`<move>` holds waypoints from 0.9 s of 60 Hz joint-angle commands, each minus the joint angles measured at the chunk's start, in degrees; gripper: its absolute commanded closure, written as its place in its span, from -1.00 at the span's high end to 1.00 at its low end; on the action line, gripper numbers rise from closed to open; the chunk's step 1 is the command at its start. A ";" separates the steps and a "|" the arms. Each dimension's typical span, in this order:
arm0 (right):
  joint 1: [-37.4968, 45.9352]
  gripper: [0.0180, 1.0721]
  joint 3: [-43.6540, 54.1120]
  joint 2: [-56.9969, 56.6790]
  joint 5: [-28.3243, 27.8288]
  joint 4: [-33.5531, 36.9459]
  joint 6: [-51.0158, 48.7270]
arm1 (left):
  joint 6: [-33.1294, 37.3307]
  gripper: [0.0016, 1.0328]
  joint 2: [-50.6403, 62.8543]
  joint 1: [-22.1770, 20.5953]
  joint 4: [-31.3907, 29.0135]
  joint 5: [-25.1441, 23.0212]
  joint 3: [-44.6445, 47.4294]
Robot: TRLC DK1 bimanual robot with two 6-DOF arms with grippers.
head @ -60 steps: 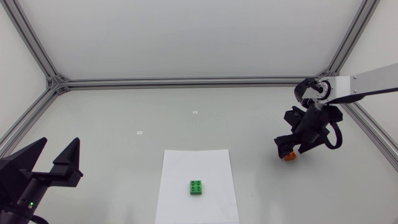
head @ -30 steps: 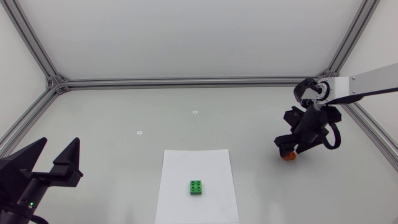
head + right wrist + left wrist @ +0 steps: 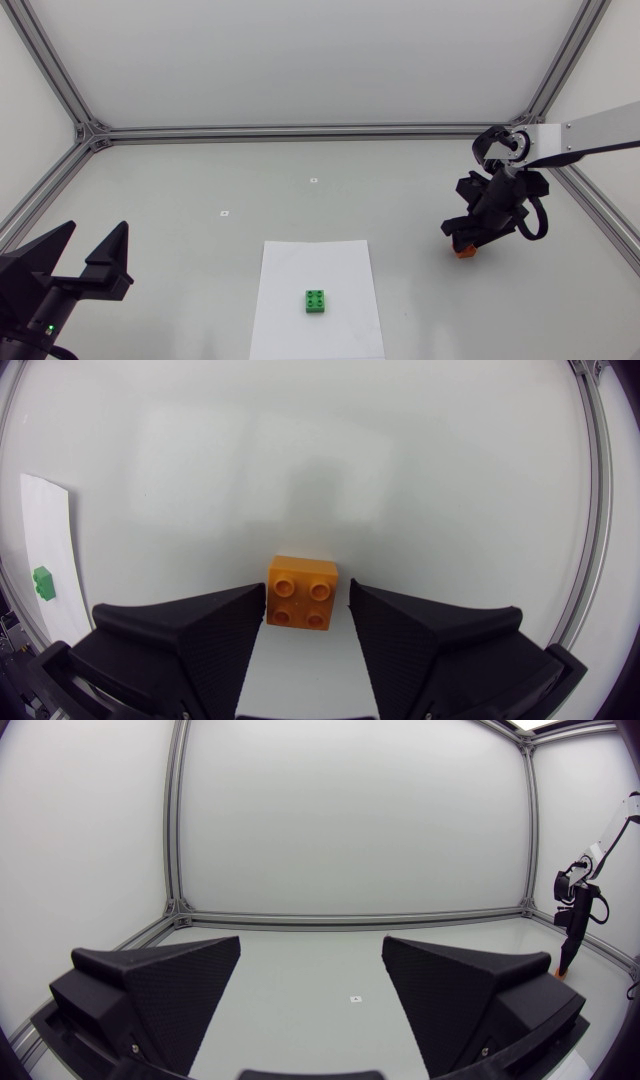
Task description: Pick up the orange 2x2 brick with the right arm and stack it on top of the green 2x2 brick in the center
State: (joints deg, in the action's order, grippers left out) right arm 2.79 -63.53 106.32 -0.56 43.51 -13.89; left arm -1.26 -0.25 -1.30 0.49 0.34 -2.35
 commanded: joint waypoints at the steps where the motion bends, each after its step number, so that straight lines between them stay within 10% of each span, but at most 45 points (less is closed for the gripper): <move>1: 0.47 0.12 0.07 1.43 0.38 0.61 0.79 | 0.73 0.92 -0.45 0.16 -0.76 -0.25 2.35; 54: -0.94 -0.34 0.77 0.73 0.12 0.88 0.62 | 0.73 0.92 -0.45 0.16 -0.84 -0.25 2.35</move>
State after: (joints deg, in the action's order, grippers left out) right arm 2.55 -63.53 106.32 -0.58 43.68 -13.89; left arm -1.26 -0.25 -1.30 0.49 0.32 -2.35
